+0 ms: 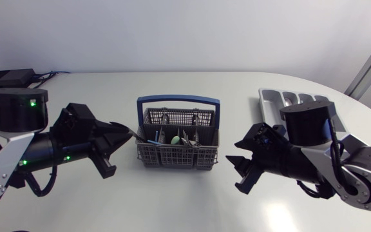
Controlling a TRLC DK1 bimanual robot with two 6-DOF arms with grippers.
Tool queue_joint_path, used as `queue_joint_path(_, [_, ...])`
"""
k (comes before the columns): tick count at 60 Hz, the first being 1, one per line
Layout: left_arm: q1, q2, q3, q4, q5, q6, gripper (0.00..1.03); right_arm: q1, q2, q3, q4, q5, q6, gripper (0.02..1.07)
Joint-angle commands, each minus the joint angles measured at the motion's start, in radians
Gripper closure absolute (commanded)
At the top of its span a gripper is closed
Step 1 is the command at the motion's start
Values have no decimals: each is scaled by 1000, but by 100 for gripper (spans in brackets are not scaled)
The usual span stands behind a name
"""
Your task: Unload the cutlery basket into the drawer organizer.
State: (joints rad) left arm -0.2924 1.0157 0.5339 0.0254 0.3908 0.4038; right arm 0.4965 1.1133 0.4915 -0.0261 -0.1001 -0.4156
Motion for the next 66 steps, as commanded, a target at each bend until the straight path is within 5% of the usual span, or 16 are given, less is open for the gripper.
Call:
queue_joint_path(1, [30,-35,-54,-33,6,52,59,5,11,-19,5,3,0,51])
queue_joint_path(22, [91,-91,-115,-53,37,135,43,14,28,-22,18,3,11,51])
queue_joint_path(47, [22,44,-35,31,45,132,41,28,56,-8,18,10,20,51])
queue_joint_path(56, [19,70,9,34,45,132,45,34,72,-1,20,10,21,51])
queue_joint_path(66, [12,109,34,45,46,132,63,34,91,1,32,10,23,51])
